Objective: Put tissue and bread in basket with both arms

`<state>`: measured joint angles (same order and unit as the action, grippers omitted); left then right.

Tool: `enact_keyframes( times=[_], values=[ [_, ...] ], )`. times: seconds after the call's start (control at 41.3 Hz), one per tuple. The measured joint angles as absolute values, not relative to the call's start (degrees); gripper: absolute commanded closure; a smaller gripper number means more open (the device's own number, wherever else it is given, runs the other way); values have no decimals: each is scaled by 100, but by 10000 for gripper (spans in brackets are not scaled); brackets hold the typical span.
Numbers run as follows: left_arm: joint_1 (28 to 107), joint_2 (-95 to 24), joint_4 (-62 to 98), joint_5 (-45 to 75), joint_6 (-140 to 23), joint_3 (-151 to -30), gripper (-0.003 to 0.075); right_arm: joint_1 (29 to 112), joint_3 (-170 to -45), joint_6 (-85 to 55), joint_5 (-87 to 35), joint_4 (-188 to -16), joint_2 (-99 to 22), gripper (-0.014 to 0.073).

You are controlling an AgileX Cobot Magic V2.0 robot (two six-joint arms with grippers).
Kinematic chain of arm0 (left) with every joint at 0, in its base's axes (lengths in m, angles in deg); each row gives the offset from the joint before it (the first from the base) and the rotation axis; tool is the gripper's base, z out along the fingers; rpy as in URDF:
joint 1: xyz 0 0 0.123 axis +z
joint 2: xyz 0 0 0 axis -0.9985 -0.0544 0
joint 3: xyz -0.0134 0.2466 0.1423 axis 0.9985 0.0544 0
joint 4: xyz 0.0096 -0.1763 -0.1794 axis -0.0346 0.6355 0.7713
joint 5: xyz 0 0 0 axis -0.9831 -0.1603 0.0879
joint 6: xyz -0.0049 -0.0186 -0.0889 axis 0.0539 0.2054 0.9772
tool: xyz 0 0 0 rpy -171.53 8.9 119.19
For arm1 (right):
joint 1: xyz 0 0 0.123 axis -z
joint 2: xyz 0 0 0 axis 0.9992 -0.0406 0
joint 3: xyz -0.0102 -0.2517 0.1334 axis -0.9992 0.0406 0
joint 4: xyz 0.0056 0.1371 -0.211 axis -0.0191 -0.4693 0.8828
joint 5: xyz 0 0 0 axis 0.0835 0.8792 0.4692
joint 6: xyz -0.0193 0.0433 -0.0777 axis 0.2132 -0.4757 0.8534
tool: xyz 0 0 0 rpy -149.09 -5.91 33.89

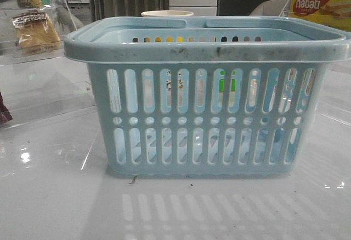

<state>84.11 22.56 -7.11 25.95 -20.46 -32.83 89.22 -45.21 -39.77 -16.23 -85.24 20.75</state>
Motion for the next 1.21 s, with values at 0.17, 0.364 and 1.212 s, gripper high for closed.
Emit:
enact_keyframes(
  times=[0.17,0.364,1.212],
  values=[
    [8411,2256,-711,2595,-2046,-3283,630,8922,-4521,-3977,-1623,-8524,2075,564],
    [8411,2256,-711,2595,-2046,-3283,629,8922,-4521,-3977,-1623,-8524,2075,564],
    [8411,2256,-833,2755,-2046,-3283,630,8922,-4521,-3977,-1623,-8524,2075,564]
  ],
)
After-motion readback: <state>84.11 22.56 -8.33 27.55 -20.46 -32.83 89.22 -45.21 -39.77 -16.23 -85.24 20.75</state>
